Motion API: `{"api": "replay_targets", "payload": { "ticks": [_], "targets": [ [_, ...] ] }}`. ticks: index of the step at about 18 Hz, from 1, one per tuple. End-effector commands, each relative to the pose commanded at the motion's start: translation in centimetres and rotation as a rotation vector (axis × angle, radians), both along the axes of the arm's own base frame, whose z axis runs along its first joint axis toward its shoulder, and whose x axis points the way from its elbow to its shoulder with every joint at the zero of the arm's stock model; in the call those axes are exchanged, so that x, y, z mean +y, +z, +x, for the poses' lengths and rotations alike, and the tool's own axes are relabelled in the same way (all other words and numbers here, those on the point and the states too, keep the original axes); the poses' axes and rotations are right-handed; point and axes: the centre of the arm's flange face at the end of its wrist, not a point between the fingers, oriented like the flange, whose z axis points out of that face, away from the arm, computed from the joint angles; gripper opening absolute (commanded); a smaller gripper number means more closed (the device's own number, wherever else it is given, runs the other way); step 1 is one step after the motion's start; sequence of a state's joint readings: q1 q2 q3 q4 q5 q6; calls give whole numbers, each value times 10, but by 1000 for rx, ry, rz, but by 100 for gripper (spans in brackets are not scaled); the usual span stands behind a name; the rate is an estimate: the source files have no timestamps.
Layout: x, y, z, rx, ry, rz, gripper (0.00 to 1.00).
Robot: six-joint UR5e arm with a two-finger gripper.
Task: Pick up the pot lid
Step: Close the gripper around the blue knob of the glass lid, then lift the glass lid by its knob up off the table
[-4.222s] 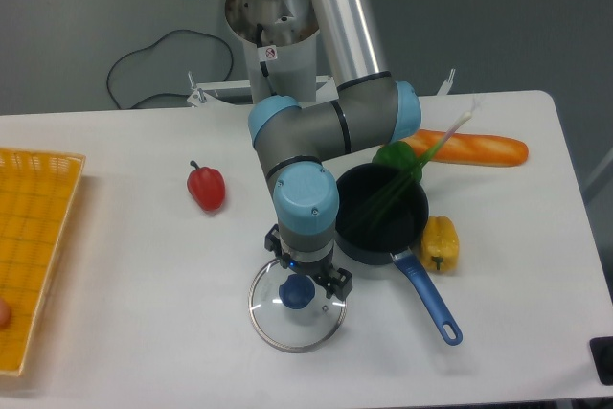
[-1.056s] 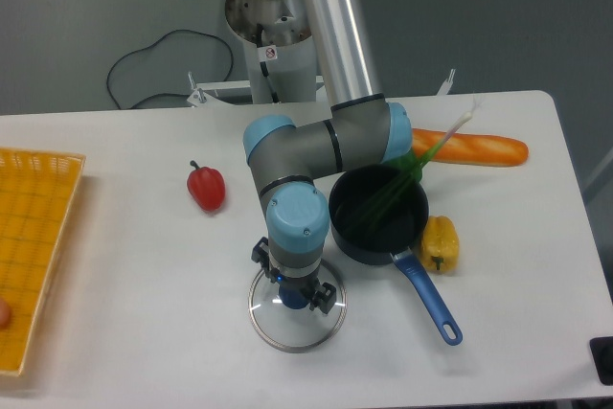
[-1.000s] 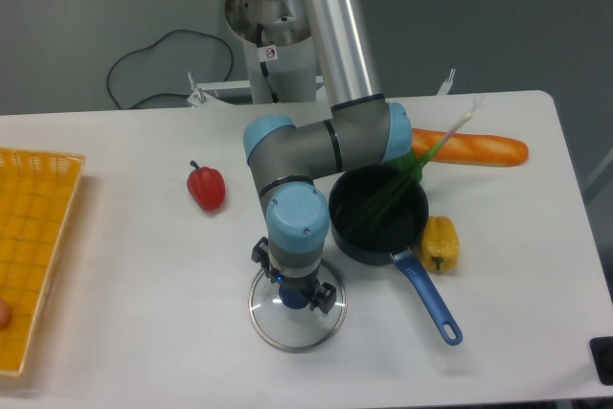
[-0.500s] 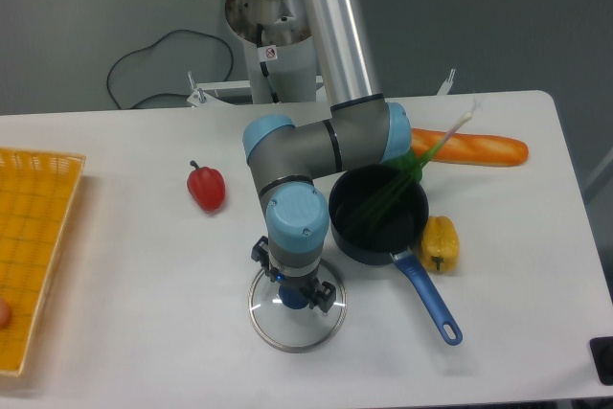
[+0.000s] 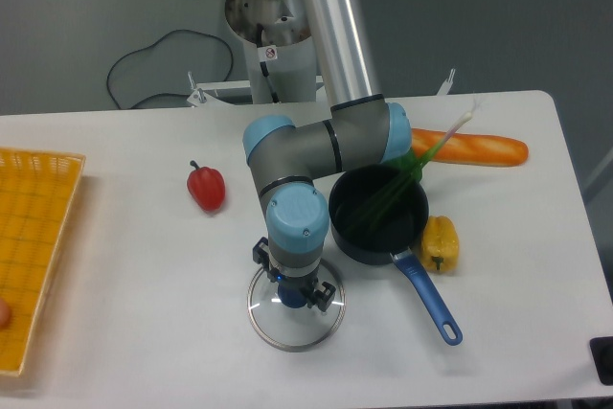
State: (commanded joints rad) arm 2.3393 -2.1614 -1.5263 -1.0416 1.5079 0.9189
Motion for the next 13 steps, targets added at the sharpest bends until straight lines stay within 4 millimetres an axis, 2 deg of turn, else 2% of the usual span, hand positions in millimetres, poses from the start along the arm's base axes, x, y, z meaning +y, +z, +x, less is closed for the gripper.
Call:
{"api": "replay_targets", "payload": {
  "ticks": [1, 2, 3, 5, 10, 13],
  "targets": [
    [0, 1, 0, 1, 2, 1, 80],
    [1, 1, -1, 2, 5, 2, 70],
    [1, 1, -1, 1, 5, 1, 64],
    [1, 3, -1, 3, 6, 3, 57],
    [1, 6, -2, 7, 20, 2, 44],
    [1, 6, -2, 7, 20, 0, 41]
  ]
}}
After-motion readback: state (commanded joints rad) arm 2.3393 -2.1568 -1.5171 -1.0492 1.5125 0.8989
